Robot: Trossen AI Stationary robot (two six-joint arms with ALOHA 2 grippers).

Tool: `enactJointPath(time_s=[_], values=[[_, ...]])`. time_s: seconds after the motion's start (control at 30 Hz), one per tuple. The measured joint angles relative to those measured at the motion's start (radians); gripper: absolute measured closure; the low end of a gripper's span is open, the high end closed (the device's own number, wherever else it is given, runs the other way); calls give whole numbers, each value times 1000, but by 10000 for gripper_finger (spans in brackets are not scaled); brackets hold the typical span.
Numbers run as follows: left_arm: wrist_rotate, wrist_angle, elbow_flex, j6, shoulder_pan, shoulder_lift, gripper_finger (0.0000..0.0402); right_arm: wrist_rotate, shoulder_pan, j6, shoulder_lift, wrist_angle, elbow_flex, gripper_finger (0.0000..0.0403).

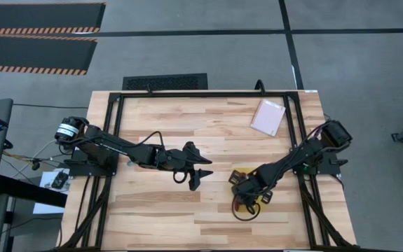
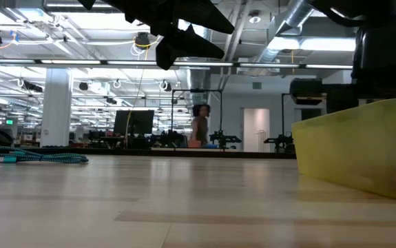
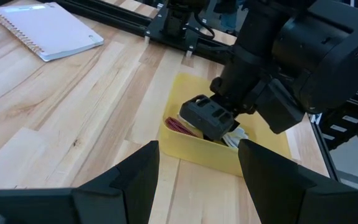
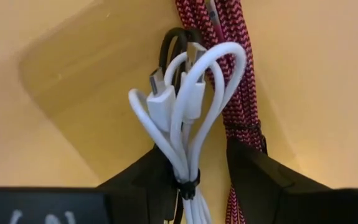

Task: Pick and place USB-C Cables
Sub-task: Put the white charger cable into the yellow bin, then put the black blue cable charger into the yellow bin

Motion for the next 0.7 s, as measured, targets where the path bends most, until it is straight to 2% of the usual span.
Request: enactJointPath(time_s=[0.37, 0.7], values=[[0, 0, 0, 0, 0, 0, 193, -5, 1, 4, 3, -120, 107, 223], [0, 0, 0, 0, 0, 0, 193, 21, 1, 90, 2, -249, 158, 225]])
